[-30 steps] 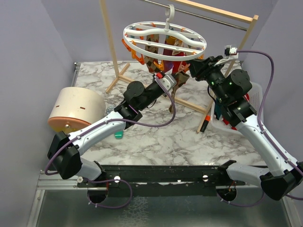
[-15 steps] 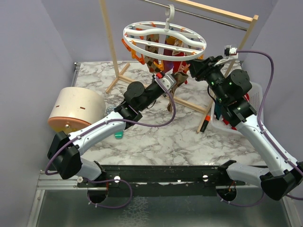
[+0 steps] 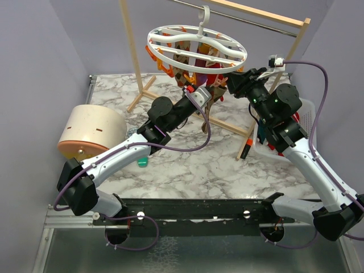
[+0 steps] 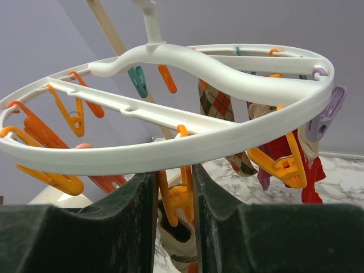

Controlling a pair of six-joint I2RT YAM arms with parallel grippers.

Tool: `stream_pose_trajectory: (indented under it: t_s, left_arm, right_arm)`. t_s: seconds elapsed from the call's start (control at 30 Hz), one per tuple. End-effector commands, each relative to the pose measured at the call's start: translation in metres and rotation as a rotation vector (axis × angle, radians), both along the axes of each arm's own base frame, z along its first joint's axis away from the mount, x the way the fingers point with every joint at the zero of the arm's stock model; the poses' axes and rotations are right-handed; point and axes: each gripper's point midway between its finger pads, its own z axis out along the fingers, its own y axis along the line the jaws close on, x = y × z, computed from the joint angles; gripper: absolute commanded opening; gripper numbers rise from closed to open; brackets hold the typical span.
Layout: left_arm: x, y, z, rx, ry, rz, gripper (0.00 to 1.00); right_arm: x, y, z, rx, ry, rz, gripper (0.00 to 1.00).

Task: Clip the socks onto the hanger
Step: Clamp the sock onto the hanger.

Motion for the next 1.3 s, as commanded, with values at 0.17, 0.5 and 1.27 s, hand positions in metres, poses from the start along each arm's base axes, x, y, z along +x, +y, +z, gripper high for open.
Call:
stream_pose_trajectory:
  t_s: [0.17, 0.5, 1.27]
  left_arm:
    - [-0.007, 0.007, 0.037, -0.068, -0.05, 0.005, 0.0]
    - [-0.009, 0.01, 0.04, -0.073, -0.058, 0.007, 0.0]
    - [-0.015, 0.013, 0.053, -0.148, -0.063, -0.013, 0.0]
  right_arm:
    - [-0.001, 0.002, -0.01, -0.014, 0.016, 0.006, 0.0]
    - [0.0, 0.003, -0.014, -0.014, 0.023, 0.009, 0.0]
    - [-0.001, 0.004, -0.014, 0.012, 0.02, 0.02, 0.0]
